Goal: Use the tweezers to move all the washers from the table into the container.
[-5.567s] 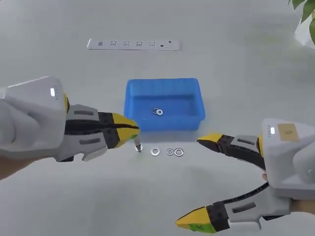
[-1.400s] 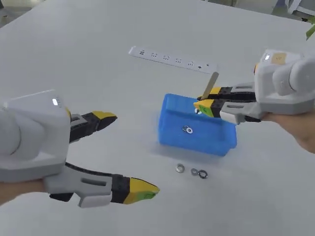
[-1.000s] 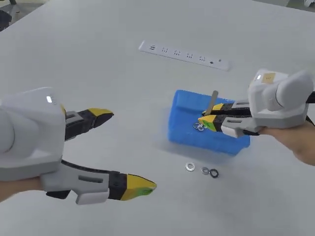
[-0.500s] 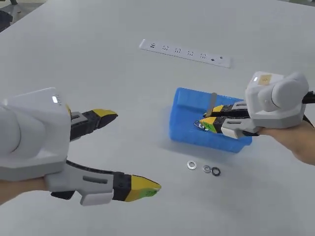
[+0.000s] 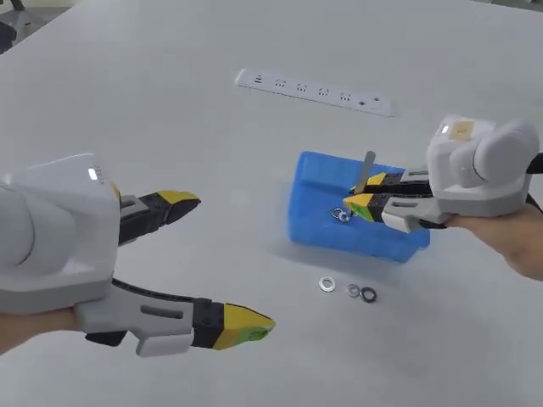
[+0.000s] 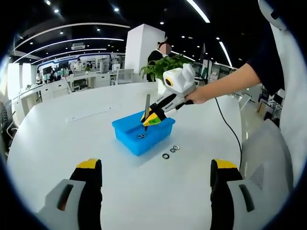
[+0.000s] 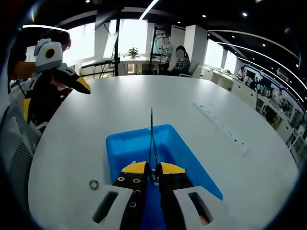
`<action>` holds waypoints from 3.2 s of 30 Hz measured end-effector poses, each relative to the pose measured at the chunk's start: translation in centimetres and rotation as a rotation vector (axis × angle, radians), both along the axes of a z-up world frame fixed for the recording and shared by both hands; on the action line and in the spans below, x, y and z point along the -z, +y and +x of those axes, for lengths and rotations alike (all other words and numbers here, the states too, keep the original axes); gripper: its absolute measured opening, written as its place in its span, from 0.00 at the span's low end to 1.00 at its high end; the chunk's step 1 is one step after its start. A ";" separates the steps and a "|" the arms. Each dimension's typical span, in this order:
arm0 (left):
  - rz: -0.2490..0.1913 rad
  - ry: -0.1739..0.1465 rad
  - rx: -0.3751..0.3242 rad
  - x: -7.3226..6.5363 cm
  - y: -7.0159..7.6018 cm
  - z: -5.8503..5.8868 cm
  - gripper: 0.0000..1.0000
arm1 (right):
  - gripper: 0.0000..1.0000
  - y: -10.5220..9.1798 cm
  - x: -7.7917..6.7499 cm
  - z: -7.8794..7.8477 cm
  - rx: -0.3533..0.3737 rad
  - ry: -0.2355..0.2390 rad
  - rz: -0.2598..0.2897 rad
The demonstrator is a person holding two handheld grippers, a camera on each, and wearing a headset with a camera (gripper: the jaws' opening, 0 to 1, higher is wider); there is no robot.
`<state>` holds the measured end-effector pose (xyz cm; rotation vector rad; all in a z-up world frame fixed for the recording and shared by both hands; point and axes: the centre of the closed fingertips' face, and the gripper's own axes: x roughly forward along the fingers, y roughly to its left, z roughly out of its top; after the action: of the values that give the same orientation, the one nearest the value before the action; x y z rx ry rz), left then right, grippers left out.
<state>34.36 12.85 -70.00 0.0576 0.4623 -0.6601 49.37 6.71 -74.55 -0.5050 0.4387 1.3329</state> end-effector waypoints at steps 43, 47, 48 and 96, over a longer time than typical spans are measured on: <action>0.033 -0.135 0.220 -3.6 -4.4 11.8 0.68 | 0.07 0.5 -0.6 -1.8 -0.098 -0.024 -0.027; 0.080 -0.169 0.304 -3.5 -6.0 12.2 0.49 | 0.07 0.5 -0.8 -2.1 -0.108 -0.023 -0.023; 0.094 -0.182 0.321 -3.5 -6.3 12.3 0.45 | 0.07 0.4 -0.8 -2.2 -0.113 -0.023 -0.026; 0.167 -0.255 0.446 -5.2 -8.3 11.6 0.04 | 0.26 -0.1 -1.6 -3.3 -0.145 -0.073 -0.046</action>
<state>45.93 4.50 -64.82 0.4073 0.2558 -1.0355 46.05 6.61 -72.93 -0.6314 0.3781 1.4414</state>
